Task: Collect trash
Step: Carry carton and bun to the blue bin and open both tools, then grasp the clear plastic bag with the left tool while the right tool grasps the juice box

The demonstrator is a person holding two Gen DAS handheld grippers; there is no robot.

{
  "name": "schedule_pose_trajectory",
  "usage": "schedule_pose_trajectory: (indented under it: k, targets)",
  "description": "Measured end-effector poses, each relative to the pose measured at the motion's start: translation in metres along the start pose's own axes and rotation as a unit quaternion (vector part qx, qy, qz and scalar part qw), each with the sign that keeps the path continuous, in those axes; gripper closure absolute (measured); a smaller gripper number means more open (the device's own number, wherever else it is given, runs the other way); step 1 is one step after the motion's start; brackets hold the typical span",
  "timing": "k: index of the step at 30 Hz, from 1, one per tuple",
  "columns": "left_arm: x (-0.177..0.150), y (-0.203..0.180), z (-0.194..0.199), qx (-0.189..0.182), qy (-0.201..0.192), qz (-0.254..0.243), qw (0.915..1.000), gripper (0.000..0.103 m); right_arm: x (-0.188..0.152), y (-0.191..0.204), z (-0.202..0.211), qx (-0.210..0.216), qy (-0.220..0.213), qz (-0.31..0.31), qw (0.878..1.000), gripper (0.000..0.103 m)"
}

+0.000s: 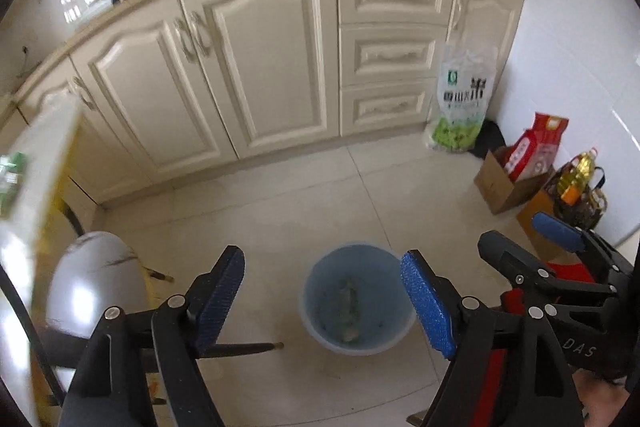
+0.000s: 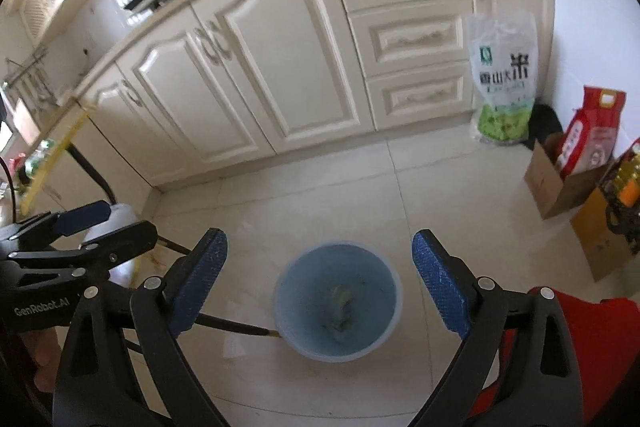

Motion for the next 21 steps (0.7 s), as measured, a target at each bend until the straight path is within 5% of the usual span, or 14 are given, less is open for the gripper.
schedule_pose_trajectory:
  k: [5,13,21]
  targets:
    - [-0.003,0.022,0.085,0.018,-0.075,0.021,0.9968,0.018,0.025,0.051,0.052,0.017,-0.046,0.037,0.998,0.002]
    - [-0.033,0.102,0.206,0.084,-0.159,0.081,0.9805,0.007,0.053,0.170,0.125,0.060,-0.104,0.115,0.986,0.000]
    - [-0.096,0.179,0.255,0.149,-0.164,0.140,0.9649,0.004,0.056,0.274,0.137,0.084,-0.106,0.182,0.974,0.000]
Point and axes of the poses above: each gripper's, at about its wrist camera, not at the fingertips, and z roughly against the way its jaws point, y to its left, x to its top, the point moved 4 cm from there along -z, roughly the way its jaws point, and after that the axes turned 12 degrees about z, right-handed, at the moved point
